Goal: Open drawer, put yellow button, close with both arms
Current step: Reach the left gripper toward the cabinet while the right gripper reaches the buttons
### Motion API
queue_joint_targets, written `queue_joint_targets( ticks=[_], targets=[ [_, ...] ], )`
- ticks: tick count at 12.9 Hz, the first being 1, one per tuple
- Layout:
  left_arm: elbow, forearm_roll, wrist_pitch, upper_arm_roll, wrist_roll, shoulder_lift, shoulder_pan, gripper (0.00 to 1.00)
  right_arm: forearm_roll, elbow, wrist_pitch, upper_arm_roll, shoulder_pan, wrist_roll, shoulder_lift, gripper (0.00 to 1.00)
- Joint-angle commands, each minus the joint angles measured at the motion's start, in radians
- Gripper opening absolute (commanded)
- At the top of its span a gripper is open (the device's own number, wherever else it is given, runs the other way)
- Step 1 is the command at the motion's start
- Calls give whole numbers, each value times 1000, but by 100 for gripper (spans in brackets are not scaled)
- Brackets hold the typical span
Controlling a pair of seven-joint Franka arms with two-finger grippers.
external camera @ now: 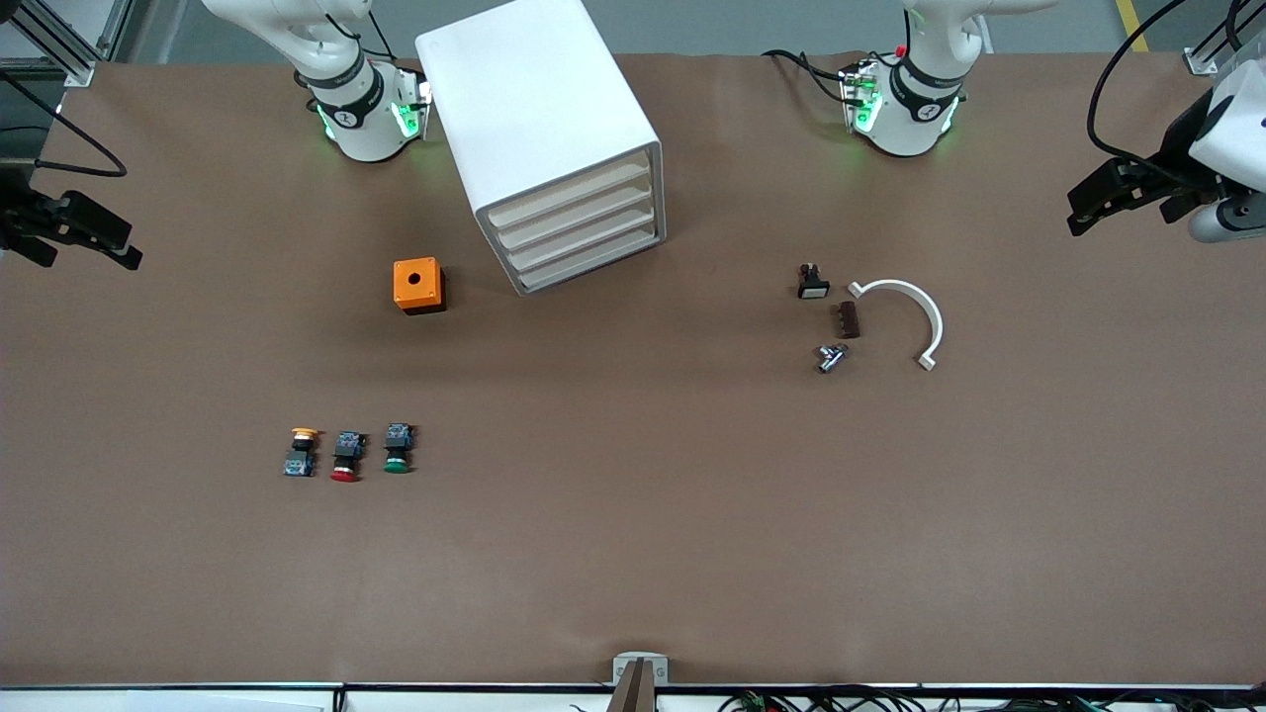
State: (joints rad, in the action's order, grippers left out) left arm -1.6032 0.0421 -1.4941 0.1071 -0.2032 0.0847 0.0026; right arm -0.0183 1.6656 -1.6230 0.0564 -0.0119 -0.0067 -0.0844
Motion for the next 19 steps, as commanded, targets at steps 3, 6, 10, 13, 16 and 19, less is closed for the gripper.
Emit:
queue_joint_targets(
  ticks=[3,6,10,13,16,19],
  targets=[
    [41,-7,21,3,4,-28,8,100,-6,-9,9,13,13,5,5,99],
    [65,-7,21,3,2,-57,7,100,-5,-6,12,13,13,4,6,99],
    [74,-7,21,13,-8,-160,-12,100,1,-6,11,13,10,5,34,95],
    [77,-21,8,16,-25,-252,-42,100,-5,-4,-62,13,-2,11,83,100],
    [77,-46,-3,17,-166,-350,-84,100,-11,-3,-97,13,4,11,162,99],
    [78,-97,-5,19,-439,-456,-119,100,-49,-1,-156,11,9,11,274,99]
  ],
)
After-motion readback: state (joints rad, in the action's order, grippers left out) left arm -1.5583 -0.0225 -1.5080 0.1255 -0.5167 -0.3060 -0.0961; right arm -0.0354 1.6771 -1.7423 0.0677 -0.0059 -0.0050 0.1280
